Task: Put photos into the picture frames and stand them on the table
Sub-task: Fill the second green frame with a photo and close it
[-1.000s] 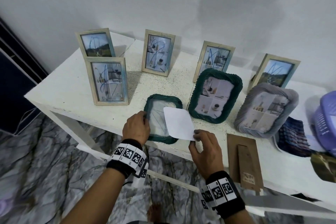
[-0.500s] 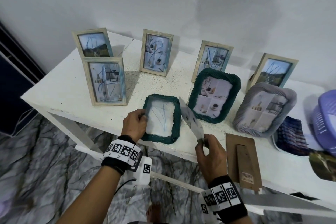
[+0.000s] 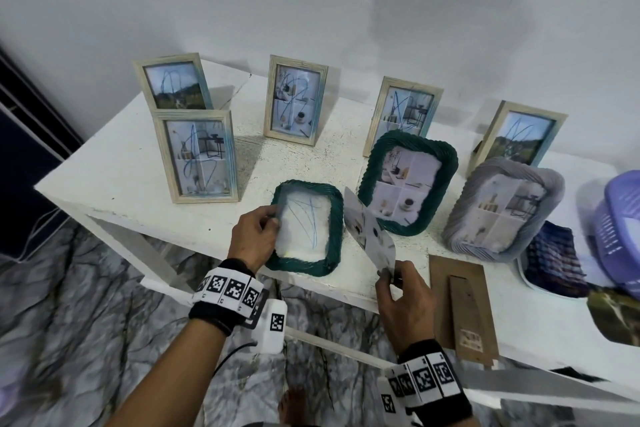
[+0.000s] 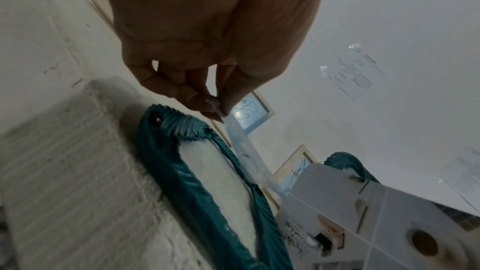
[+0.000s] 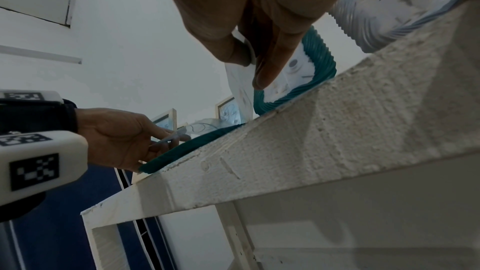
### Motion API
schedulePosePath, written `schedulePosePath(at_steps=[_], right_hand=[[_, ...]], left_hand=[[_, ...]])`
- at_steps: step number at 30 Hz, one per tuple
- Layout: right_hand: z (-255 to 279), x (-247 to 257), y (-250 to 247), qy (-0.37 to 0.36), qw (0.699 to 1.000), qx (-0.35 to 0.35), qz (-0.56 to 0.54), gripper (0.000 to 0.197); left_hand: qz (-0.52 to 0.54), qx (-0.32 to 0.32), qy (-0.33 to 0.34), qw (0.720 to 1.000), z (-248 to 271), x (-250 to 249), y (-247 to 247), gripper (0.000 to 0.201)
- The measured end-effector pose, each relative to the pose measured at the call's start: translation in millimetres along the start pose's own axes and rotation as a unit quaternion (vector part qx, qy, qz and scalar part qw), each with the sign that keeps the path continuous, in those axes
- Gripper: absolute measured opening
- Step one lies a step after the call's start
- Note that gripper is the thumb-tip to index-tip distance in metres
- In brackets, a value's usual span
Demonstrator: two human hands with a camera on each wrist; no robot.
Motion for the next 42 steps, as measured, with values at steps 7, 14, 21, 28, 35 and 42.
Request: schedulePosePath(at_steps=[7, 14, 21, 28, 35, 42], right_hand=[[-0.1, -3.4, -0.2, 0.023, 1.0, 0.016, 0.009, 0.019], [-0.6, -2.5, 0.5, 0.024, 0.999, 0.017, 0.012, 0.016], [-2.0, -0.4, -0.2, 0.034, 0.999, 0.025, 0.018, 0.018], [-1.6, -1.5, -1.2, 0.036, 0.999, 0.022, 0.021, 0.018], [-2.9, -3.2, 1.9, 0.024, 0.999, 0.019, 0.009, 0.02], [-3.5, -3.7, 4.3, 0.022, 0.999, 0.019, 0.013, 0.021]], left_hand=[[0.019, -0.001, 0.0, 1.0, 1.9, 5.0, -7.8, 0.031], [-0.004, -0.006, 0.015, 1.0, 7.5, 2.1, -10.2, 0.032], [-0.057, 0.01, 0.0, 0.998, 1.9, -0.1, 4.1, 0.032], [-0.114, 0.013, -0.024, 0.993, -2.1, 1.9, 11.6, 0.033], [-0.186, -0.004, 0.003, 0.983, 3.5, -6.6, 12.4, 0.033], [-0.208, -0.016, 0.002, 0.978, 2.2, -4.9, 13.4, 0.031]])
Point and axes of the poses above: each hand's wrist, its own z-axis away from the middle knuckle, its own y-axis out of the palm, x = y × z, the point moved 5 cm from there along -z, towards the middle knuckle, and after that the axes turned 2 degrees about z, right-handed, at the moved point
